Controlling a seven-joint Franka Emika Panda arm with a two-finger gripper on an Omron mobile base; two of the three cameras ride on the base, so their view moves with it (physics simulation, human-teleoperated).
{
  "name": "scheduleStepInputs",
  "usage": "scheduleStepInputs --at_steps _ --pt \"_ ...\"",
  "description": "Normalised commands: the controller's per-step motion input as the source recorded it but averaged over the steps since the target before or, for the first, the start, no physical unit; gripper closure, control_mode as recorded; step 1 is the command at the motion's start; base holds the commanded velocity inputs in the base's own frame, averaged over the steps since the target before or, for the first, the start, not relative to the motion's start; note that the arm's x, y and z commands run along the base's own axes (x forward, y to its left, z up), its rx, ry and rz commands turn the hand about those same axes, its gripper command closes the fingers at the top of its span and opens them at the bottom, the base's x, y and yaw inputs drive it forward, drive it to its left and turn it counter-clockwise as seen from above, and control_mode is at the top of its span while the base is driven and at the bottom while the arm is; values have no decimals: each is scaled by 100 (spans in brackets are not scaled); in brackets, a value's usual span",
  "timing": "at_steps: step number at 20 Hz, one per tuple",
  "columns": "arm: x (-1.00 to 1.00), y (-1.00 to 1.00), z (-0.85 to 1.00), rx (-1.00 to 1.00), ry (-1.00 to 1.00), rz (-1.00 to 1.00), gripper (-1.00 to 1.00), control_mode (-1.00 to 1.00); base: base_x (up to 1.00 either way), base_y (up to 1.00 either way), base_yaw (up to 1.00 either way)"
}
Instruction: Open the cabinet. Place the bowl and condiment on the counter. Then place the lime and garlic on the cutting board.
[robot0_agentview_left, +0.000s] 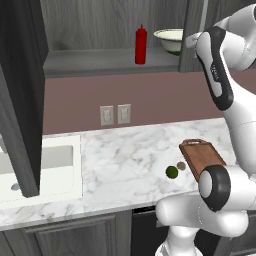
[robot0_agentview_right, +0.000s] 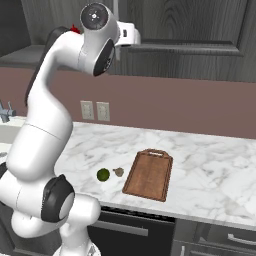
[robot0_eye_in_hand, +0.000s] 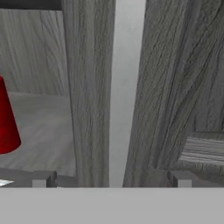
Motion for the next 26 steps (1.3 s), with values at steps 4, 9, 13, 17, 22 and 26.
scheduleStepInputs --at_steps 4,9,13,17,22,26 --pt "12 0 -11 0 0 0 -100 -100 0 0 0" --pt "17 0 -5 0 0 0 -100 -100 0 0 0" --pt "28 -7 -1 0 0 0 -100 -100 0 0 0" --pt "27 -7 0 0 0 0 -100 -100 0 0 0" --pt "24 -5 -1 0 0 0 -100 -100 0 0 0" --pt "19 0 -4 0 0 0 -100 -100 0 0 0"
